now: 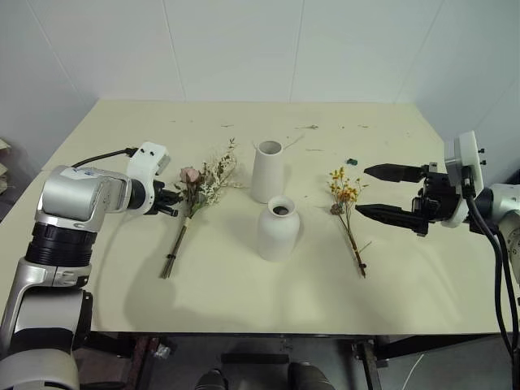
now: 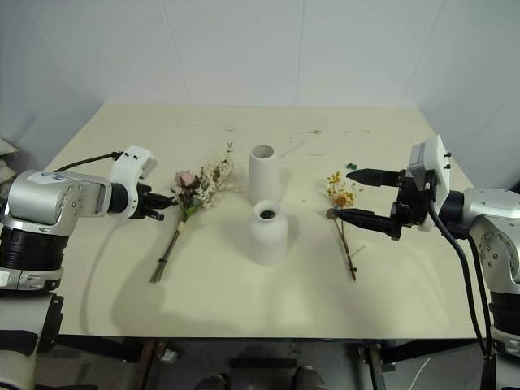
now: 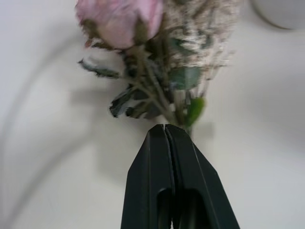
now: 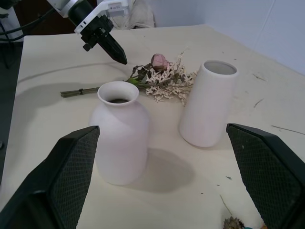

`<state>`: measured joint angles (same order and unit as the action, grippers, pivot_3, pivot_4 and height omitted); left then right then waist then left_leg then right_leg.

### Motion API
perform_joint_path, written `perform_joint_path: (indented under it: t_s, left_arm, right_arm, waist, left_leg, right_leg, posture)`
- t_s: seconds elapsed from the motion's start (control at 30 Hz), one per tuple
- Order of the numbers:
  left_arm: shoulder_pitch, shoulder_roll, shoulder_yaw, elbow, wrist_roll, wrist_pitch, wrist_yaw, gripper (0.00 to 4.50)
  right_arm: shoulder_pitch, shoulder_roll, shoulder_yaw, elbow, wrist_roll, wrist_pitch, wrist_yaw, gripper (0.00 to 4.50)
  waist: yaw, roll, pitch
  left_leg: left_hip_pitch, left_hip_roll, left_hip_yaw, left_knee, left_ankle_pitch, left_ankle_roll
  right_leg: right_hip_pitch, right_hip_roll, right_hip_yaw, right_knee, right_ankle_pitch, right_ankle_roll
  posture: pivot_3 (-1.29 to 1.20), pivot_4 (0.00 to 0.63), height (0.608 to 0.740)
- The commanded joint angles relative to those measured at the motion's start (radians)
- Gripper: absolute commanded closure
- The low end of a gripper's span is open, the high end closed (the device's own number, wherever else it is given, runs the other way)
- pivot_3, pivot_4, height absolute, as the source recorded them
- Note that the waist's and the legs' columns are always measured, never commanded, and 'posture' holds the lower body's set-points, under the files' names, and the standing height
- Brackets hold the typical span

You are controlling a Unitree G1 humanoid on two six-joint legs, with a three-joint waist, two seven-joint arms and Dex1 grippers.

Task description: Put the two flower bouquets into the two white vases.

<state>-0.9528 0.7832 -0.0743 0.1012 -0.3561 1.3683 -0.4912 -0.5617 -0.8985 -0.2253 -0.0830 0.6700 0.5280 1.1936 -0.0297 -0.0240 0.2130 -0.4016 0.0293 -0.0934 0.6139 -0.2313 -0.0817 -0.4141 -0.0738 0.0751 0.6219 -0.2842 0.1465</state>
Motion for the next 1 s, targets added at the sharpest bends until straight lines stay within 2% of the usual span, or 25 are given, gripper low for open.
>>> perform_joint_path:
  t_s: [0.03, 0.27, 0.4, 0.6, 0.87, 1.0]
  left_arm:
    - [-0.002, 0.007, 0.04, -0.027, 0.012, 0.039, 0.02, 3.92]
    - [-0.039, -0.034, 0.076, 0.014, 0.003, 0.229, 0.05, 1.95]
    - [-0.051, -0.074, 0.082, 0.074, 0.011, 0.246, 0.072, 0.86]
    - [-0.074, -0.124, 0.037, 0.152, 0.019, 0.221, 0.071, 0.86]
    - [-0.066, -0.138, -0.051, 0.225, 0.048, 0.194, 0.082, 0.86]
    - [-0.06, -0.134, -0.063, 0.229, 0.062, 0.178, 0.089, 1.72]
  right_arm:
    - [-0.018, -0.012, -0.011, -0.014, 0.008, -0.001, 0.007, 0.0]
    - [-0.03, -0.014, 0.001, 0.0, 0.0, -0.003, 0.011, 0.0]
    - [-0.036, -0.015, 0.007, 0.007, -0.004, -0.005, 0.01, 0.0]
    - [-0.038, -0.012, 0.008, 0.006, -0.009, -0.002, 0.006, 0.0]
    - [-0.024, -0.018, -0.007, -0.01, -0.009, 0.007, -0.007, 0.0]
    - [-0.017, -0.021, -0.012, -0.016, -0.009, 0.01, -0.011, 0.0]
  waist:
    - [0.0, 0.0, 0.0]
    - [0.0, 0.0, 0.0]
    - [0.0, 0.0, 0.0]
    - [0.0, 0.0, 0.0]
    - [0.001, 0.0, 0.0]
    - [-0.001, 0.0, 0.0]
  left_leg:
    - [0.0, 0.0, 0.0, 0.0, 0.0, 0.0]
    - [0.0, 0.0, 0.0, 0.0, 0.0, 0.0]
    - [0.0, 0.0, 0.0, 0.0, 0.0, 0.0]
    - [0.0, 0.0, 0.0, 0.0, 0.0, 0.0]
    - [0.001, 0.0, 0.0, 0.0, 0.0, 0.0]
    - [0.003, 0.0, 0.0, 0.0, 0.001, -0.001]
  right_leg:
    - [0.0, 0.0, 0.0, 0.0, 0.0, 0.0]
    - [0.0, 0.0, 0.0, 0.0, 0.0, 0.0]
    - [0.0, 0.0, 0.0, 0.0, 0.0, 0.0]
    - [0.0, 0.0, 0.0, 0.0, 0.0, 0.0]
    - [0.0, 0.0, 0.0, 0.0, 0.0, 0.0]
    - [0.001, 0.0, 0.0, 0.002, 0.0, 0.0]
  posture:
    - [0.0, 0.15, 0.74]
    - [0.0, 0.15, 0.74]
    - [0.0, 0.15, 0.74]
    - [0.0, 0.15, 0.74]
    - [0.0, 0.15, 0.74]
    - [0.0, 0.15, 0.74]
